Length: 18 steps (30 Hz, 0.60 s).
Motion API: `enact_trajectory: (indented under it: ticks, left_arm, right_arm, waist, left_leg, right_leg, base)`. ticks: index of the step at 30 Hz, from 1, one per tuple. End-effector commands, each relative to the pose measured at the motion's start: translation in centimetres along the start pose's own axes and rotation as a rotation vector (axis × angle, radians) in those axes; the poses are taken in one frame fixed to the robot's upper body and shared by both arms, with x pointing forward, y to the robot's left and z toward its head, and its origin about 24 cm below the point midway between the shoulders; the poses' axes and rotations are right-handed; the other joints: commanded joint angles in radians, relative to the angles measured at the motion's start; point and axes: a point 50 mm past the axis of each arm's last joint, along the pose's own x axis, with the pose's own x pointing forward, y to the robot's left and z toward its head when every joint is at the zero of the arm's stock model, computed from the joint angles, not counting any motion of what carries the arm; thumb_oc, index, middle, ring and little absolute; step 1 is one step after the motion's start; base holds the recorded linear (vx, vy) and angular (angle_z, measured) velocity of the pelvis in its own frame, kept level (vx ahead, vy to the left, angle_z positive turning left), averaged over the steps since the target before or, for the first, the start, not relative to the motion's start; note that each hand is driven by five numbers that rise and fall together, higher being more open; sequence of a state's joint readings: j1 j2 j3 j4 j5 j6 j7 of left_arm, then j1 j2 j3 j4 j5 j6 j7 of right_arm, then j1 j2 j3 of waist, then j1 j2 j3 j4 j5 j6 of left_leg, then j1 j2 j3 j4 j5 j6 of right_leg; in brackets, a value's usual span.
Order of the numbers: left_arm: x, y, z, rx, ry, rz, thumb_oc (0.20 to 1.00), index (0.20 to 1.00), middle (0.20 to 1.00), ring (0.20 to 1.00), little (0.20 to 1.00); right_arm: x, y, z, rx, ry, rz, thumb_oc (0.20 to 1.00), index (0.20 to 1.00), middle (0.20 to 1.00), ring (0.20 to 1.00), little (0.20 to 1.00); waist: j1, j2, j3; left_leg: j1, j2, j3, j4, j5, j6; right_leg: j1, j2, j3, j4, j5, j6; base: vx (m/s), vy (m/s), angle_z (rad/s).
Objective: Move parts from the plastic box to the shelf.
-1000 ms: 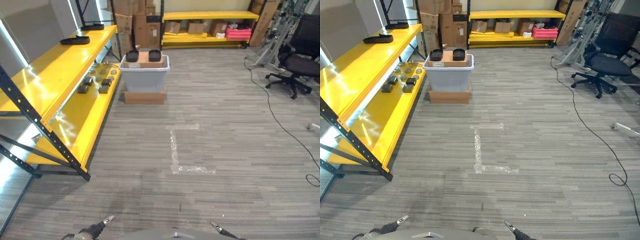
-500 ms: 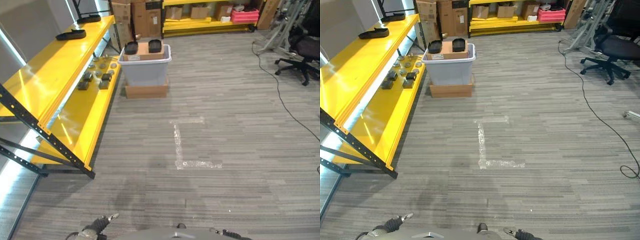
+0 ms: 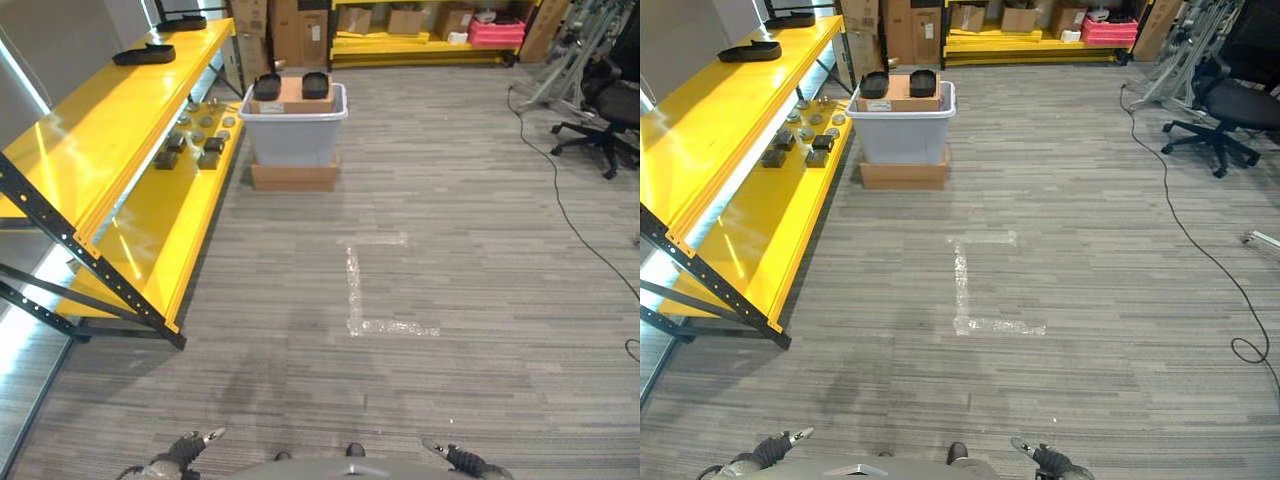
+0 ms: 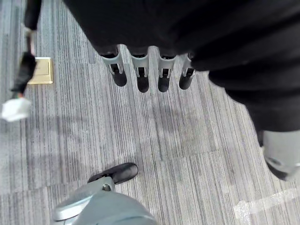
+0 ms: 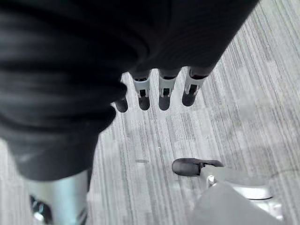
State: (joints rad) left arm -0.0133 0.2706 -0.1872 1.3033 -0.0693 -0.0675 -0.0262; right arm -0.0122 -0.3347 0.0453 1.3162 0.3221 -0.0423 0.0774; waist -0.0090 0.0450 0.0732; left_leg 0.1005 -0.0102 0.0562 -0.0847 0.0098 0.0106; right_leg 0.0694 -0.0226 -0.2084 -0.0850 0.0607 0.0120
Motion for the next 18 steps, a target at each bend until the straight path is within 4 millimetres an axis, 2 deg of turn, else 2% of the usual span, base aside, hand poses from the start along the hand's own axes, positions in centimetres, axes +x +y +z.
enact_trajectory:
  ticks: [1,2,7,9,15,17,18]
  left_arm:
    - [0.1,1.4,1.0,-0.081,-0.028,0.042,1.000,1.000,1.000,1.000,1.000]
    - [0.1,1.2,1.0,-0.069,-0.028,0.037,1.000,1.000,1.000,1.000,1.000]
    - [0.2,0.9,1.7,-0.038,-0.057,0.019,1.000,1.000,1.000,1.000,1.000]
    - [0.3,1.1,3.3,-0.005,-0.100,0.025,1.000,1.000,1.000,1.000,1.000]
    - [0.3,1.2,4.5,0.039,-0.144,0.032,1.000,1.000,1.000,1.000,1.000]
    - [0.3,1.3,5.6,0.085,-0.189,0.042,1.000,1.000,1.000,1.000,1.000]
    - [0.3,1.3,5.6,0.085,-0.189,0.042,1.000,1.000,1.000,1.000,1.000]
  right_arm:
    - [-0.3,-1.7,-1.0,0.006,0.051,-0.070,1.000,1.000,1.000,1.000,1.000]
    - [-0.4,-2.3,-1.4,0.002,0.073,-0.101,1.000,1.000,1.000,1.000,1.000]
    - [-0.4,-2.0,-1.3,0.018,0.070,-0.064,1.000,1.000,1.000,1.000,1.000]
    - [-0.1,-1.5,-0.2,-0.064,0.045,-0.045,1.000,1.000,1.000,1.000,1.000]
    - [0.1,-1.0,1.1,-0.117,0.006,-0.039,1.000,1.000,1.000,1.000,1.000]
    - [0.2,-0.6,2.1,-0.117,-0.035,-0.028,1.000,1.000,1.000,1.000,1.000]
    - [0.2,-0.6,2.1,-0.117,-0.035,-0.028,1.000,1.000,1.000,1.000,1.000]
  waist:
    - [0.010,-0.033,-0.014]
    - [0.012,-0.033,-0.012]
    - [0.009,-0.037,-0.010]
    - [0.012,-0.052,0.001]
    - [0.014,-0.067,0.013]
    - [0.012,-0.070,0.037]
    - [0.013,-0.070,0.036]
  left_leg:
    - [0.008,0.002,0.004,-0.003,-0.029,-0.044]
    - [0.011,0.000,-0.001,-0.003,-0.032,-0.041]
    - [0.016,-0.003,0.002,-0.003,-0.037,-0.040]
    - [0.018,-0.003,0.002,-0.003,-0.039,-0.037]
    - [0.028,-0.002,0.014,-0.003,-0.046,-0.026]
    - [0.026,-0.004,0.018,0.008,-0.047,-0.012]
    - [0.024,-0.004,0.019,0.009,-0.047,-0.012]
  right_leg:
    - [0.059,-0.104,0.024,-0.002,-0.021,0.129]
    - [0.066,-0.107,0.018,-0.002,-0.023,0.130]
    - [0.069,-0.109,0.017,-0.002,-0.024,0.132]
    - [0.071,-0.109,0.016,-0.002,-0.021,0.132]
    - [0.061,-0.112,0.028,0.033,-0.023,0.138]
    - [0.012,-0.121,0.050,0.125,-0.025,0.147]
    - [0.009,-0.122,0.051,0.127,-0.026,0.147]
  base:
    - [0.02,0.043,0.03]
    - [0.02,0.033,0.10]
    - [0.02,0.030,0.09]
    - [0.01,0.038,-0.02]
    - [0.01,0.041,-0.01]
    - [-0.03,0.093,-0.14]
    - [-0.02,0.081,-0.23]
